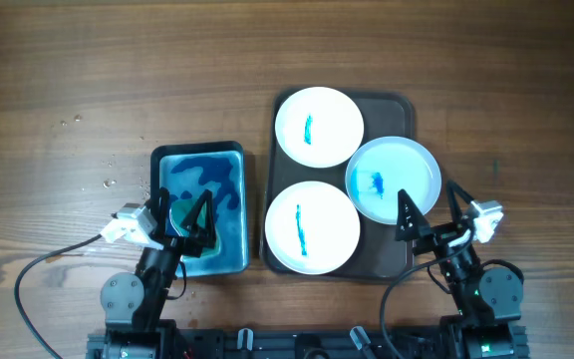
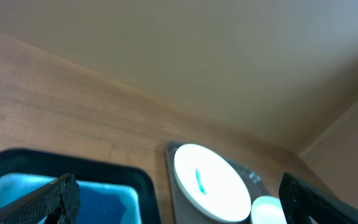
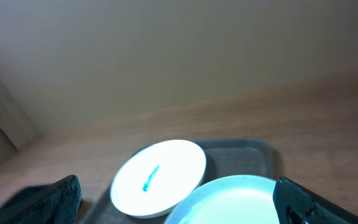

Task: Clean dirty plates on tray and stack at the side

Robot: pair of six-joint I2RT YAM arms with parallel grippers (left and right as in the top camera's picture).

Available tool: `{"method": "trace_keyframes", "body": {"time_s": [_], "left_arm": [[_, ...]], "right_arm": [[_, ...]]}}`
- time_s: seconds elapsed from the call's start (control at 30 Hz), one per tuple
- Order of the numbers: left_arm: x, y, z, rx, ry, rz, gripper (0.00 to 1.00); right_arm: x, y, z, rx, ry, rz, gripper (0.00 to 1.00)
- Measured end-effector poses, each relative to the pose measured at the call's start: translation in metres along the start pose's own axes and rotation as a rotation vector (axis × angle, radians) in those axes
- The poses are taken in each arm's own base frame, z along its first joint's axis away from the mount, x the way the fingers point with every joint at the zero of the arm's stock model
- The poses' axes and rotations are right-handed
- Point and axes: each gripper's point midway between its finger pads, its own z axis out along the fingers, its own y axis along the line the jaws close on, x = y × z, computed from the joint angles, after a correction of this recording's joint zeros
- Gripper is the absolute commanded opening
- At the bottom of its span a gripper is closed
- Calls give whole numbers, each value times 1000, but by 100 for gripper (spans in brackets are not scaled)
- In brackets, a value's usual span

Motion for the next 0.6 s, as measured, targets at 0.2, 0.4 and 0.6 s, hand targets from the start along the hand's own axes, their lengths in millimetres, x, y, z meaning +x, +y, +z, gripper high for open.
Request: {"method": "trace_keyframes", "body": {"time_s": [0.2,0.4,0.6], "left_arm": [[-5,-3,0,12,-22,2,100],[-17,-23,-2,86,-22,9,100],[-32,-37,-1,-22,203,-56,100]], "right_arm": [[-11,4,0,-18,-42,207,100],[-38,33,-7,-122,-37,160,100],[-106,86,-26,-238,0,-45,100]]}}
